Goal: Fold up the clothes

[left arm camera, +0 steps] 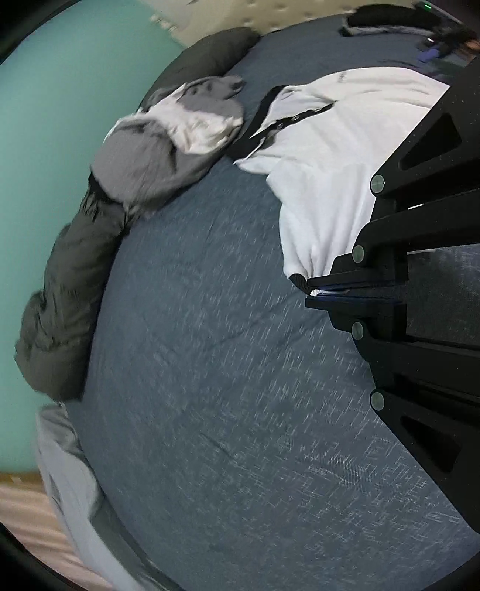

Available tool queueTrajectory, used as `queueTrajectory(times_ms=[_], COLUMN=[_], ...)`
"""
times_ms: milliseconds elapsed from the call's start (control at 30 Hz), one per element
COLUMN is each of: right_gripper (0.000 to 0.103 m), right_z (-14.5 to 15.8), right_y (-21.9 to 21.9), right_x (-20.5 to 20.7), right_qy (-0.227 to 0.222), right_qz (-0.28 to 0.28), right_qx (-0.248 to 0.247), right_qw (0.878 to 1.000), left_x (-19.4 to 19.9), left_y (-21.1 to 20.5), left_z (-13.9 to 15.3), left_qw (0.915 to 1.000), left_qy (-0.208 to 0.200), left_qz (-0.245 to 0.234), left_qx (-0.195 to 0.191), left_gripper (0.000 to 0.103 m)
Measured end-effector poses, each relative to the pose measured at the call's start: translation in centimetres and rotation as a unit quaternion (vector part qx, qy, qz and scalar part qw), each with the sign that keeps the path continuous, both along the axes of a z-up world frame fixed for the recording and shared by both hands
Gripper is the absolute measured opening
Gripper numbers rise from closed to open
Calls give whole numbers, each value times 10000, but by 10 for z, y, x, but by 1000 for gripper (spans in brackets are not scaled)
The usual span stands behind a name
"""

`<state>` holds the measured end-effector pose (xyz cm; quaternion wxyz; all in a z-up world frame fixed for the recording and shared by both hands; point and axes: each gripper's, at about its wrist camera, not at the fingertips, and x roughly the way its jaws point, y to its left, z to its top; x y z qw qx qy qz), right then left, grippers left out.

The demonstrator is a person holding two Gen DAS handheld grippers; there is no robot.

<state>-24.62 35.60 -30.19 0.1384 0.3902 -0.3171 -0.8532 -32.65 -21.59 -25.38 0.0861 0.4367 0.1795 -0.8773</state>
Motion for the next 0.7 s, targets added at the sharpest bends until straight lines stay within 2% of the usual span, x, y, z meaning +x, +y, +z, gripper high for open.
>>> queueTrajectory(times_ms=[133,233,333,467,600,700], right_gripper=[64,64,64,64,64,64], right_z=[0,-2,-4,-7,-11,-13], right_y=[-1,1,4,9,13,14], right_x=[-1,-1,-1,-1,-1,-1], right_qy=[-15,-48,-83,-148,-254,-290], right_qz=[16,2,-52,-151,-291,-323], right_qx=[15,8,-23,-82,-125,-129], right_qw=[10000,10000,9999,9997,9992,9990], left_x=[-5,-4,6,32,53,64], left_y=[-9,-8,0,11,41,59], left_z=[-16,-34,-35,-32,-31,-36], left_qw=[9993,9980,9988,9996,9998,9994], left_qy=[-248,-470,-397,-183,14,137], left_qz=[270,248,235,213,-178,-316], left_qx=[18,327,185,98,-133,43], left_gripper=[3,4,6,20,23,26])
